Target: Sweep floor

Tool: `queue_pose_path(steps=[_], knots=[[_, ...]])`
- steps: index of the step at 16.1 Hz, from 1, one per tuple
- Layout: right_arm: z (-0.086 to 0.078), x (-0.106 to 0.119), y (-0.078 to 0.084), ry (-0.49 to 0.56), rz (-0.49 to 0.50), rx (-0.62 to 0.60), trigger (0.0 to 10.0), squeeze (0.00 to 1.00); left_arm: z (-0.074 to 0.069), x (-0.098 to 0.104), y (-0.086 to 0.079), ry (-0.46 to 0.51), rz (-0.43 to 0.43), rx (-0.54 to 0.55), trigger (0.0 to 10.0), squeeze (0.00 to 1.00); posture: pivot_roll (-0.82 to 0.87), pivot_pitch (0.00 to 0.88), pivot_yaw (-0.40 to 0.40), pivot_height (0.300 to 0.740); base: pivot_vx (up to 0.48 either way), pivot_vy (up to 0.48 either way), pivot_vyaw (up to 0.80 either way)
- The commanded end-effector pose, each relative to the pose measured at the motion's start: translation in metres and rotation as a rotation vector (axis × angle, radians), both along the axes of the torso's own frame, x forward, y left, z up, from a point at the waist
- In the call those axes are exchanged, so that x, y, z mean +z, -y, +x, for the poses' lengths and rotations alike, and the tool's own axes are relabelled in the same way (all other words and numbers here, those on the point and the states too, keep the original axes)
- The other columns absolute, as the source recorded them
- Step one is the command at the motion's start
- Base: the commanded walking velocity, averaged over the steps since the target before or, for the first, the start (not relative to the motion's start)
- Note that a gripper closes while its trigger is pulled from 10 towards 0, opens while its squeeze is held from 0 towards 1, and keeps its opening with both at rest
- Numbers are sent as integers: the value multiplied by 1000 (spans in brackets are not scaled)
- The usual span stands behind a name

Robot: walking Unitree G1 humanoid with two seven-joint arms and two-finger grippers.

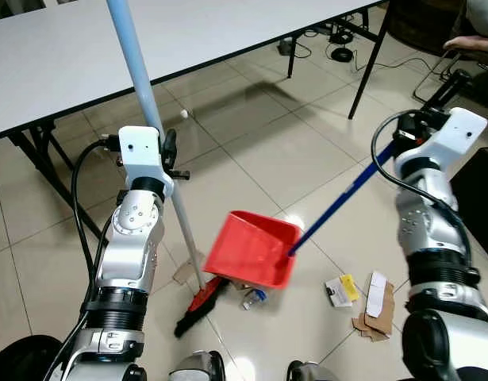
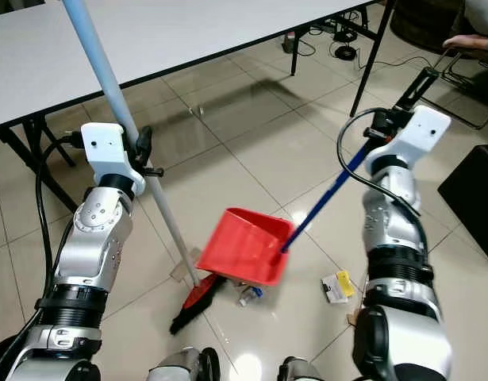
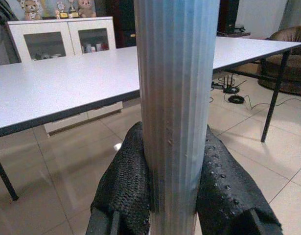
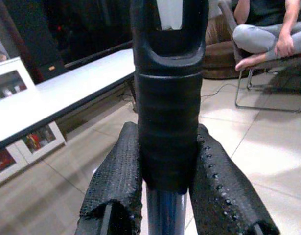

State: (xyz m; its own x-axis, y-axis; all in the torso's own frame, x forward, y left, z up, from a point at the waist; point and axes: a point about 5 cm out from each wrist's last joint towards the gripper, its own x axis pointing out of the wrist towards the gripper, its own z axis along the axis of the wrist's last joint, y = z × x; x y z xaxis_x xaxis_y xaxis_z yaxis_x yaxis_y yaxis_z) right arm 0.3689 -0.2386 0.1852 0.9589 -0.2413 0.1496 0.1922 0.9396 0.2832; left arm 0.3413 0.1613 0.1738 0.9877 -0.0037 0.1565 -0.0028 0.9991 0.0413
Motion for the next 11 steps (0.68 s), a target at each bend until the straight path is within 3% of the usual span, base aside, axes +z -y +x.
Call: queue_pose_path(steps=[1,2,4,7,8,11], knots=[[-3,4,12,14,-51,-12,10000,0,-3,0,-5,-1,37,6,10000,0,-19,130,51,740,0,0,0],[-8,-1,26,-16,-104,-29,10000,0,-5,-3,-9,-15,46,5,10000,0,-17,140,59,740,0,0,0],[-11,-2,32,-30,-131,-38,10000,0,-7,-4,-11,-21,53,5,10000,0,-18,152,69,740,0,0,0],[-24,-12,59,-87,-220,-89,10000,0,-11,-14,-27,-73,113,1,10000,0,-15,192,105,740,0,0,0],[-28,-17,64,-103,-246,-98,10000,0,-12,-19,-37,-105,136,5,10000,0,-19,205,125,740,0,0,0],[-29,-21,65,-118,-282,-98,10000,0,-6,-18,-45,-118,167,10,10000,0,-26,216,149,740,0,0,0]])
